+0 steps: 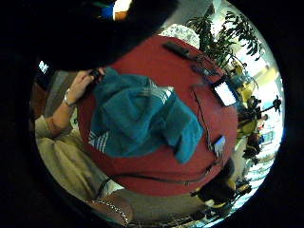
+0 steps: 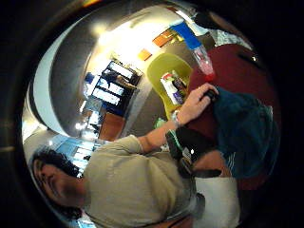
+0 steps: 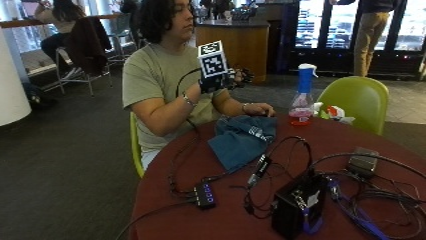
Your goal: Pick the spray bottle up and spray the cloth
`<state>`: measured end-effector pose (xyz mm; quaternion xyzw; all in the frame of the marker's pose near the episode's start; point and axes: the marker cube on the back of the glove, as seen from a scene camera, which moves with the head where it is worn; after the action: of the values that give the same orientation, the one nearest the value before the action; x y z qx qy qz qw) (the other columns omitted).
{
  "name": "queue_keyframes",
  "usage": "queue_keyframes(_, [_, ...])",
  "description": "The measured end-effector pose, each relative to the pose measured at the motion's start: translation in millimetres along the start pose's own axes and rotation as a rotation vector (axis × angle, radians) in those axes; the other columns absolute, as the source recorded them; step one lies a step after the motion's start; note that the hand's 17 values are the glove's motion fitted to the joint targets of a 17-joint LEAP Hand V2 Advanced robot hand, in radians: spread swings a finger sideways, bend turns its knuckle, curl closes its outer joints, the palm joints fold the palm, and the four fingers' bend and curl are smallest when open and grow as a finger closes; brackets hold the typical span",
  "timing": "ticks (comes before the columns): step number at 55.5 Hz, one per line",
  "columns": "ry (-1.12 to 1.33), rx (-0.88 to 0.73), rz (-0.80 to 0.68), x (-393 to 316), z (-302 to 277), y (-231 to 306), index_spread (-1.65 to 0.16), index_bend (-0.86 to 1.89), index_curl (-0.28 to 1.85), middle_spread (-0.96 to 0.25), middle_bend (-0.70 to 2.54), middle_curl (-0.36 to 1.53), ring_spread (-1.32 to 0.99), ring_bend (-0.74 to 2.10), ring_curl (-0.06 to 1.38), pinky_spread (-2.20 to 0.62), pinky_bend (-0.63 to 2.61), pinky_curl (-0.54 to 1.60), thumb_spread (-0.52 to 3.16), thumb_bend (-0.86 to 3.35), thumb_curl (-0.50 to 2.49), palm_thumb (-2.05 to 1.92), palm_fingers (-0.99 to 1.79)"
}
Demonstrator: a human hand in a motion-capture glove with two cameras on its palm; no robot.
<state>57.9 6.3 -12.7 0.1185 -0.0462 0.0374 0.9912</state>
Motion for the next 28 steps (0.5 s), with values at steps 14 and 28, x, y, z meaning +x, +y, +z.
queue_keyframes(14, [0.145, -0.060, 0.101, 2.3, 8.3, 29.6, -0.42, 0.18, 0.32, -0.05, 0.17, 0.27, -0.08, 0.31, 0.32, 0.22, 0.28, 0.34, 0.99, -0.03, 0.39, 0.64, 0.34])
queue_keyframes(28, [0.144, -0.169, 0.137, 18.3, 27.6, 38.1, -0.43, 0.17, 0.31, -0.04, 0.17, 0.27, -0.07, 0.29, 0.32, 0.22, 0.27, 0.34, 1.00, -0.03, 0.36, 0.58, 0.35])
